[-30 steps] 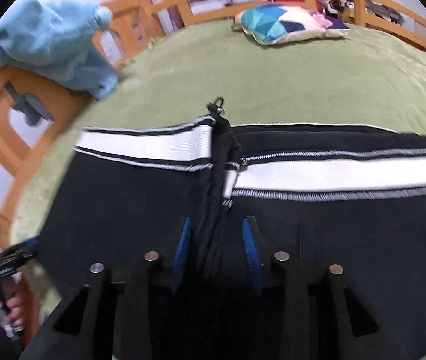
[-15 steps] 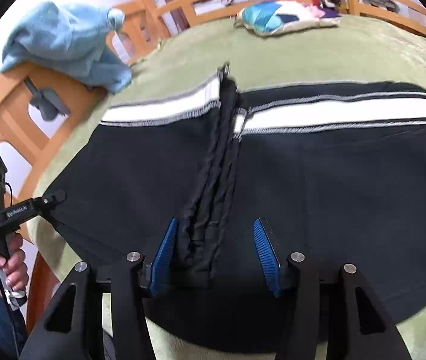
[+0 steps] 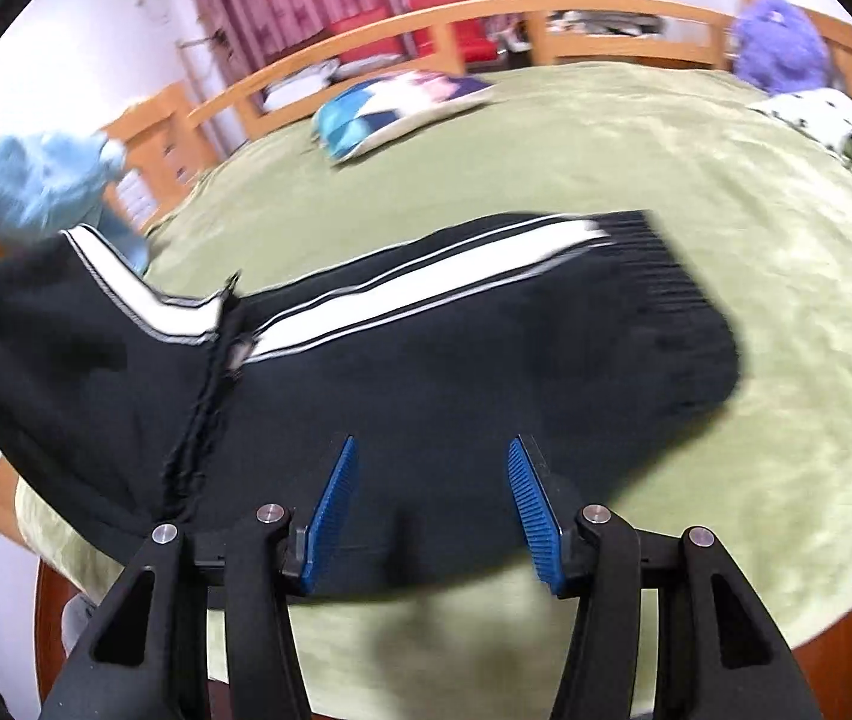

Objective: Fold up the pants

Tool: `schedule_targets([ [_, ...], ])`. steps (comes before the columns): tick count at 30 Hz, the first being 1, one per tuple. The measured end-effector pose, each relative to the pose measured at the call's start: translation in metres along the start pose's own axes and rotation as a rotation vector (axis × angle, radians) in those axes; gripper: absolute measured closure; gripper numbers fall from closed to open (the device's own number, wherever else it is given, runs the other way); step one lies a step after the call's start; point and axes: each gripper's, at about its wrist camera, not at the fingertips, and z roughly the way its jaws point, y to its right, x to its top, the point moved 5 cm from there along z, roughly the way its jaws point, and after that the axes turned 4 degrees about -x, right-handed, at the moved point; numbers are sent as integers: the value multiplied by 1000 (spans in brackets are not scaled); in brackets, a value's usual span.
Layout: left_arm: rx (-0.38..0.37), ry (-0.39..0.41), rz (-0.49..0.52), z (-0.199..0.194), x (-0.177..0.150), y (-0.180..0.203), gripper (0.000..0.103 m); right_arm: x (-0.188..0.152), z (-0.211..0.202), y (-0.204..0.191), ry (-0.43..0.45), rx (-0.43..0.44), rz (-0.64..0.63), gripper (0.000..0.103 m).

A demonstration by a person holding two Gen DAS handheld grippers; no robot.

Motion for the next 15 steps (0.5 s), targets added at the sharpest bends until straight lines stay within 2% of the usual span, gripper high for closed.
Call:
schedule_targets([
  [5,-127,42,90,-1,42,104,87,-4,-21,66,23,-46,76,51],
  [9,-338,39,122,17,59,186,85,-17,-34,111,26,-74,162,51],
  [10,-389,38,115,17,58,197,80,-18,-35,119,26,-81,178,51],
  [11,-452,42,94,19,58,207,79,-21,-37,127,27,-84,193,51],
  [13,-479,45,74,24,57,212,79,-26,-44,143,38,-86,227,51],
  [15,-446,49,80,28,53,210,79,-27,-48,154,54,-66,259,50],
])
